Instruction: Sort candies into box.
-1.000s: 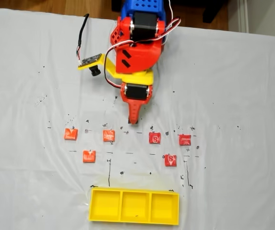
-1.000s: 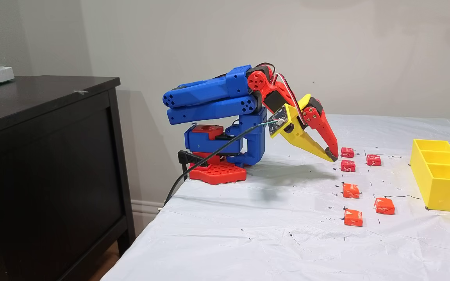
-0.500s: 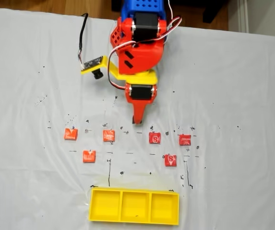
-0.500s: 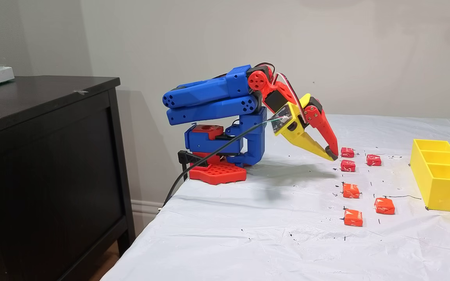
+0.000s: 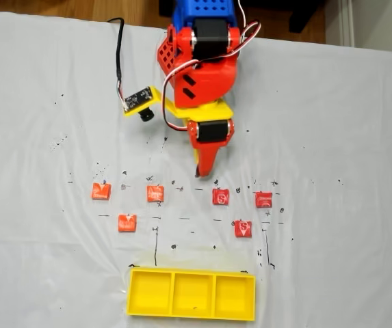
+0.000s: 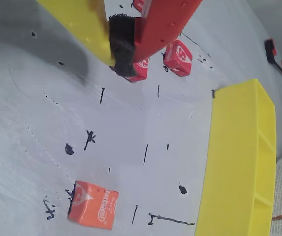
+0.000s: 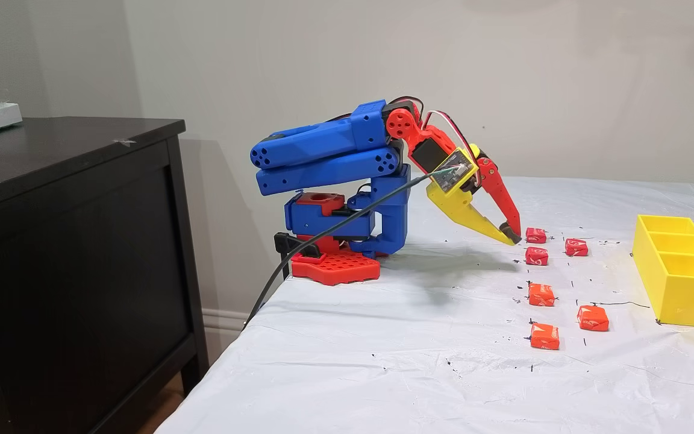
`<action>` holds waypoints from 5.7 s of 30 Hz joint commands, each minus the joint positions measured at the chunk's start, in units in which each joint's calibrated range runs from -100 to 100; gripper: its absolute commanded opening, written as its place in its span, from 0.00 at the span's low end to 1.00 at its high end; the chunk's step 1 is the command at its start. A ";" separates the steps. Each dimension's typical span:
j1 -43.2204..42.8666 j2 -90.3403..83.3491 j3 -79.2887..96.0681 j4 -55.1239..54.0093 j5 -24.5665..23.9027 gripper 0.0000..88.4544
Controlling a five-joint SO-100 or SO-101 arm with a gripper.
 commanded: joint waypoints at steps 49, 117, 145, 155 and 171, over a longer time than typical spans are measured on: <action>-19.72 79.56 -68.81 7.56 -11.67 0.04; -21.35 96.69 -64.62 -2.26 -9.96 0.33; -15.37 80.58 -71.90 2.24 -9.67 0.00; -7.31 79.64 -78.82 -8.89 -9.77 0.00; -6.31 99.49 -88.38 -17.82 -10.35 0.00</action>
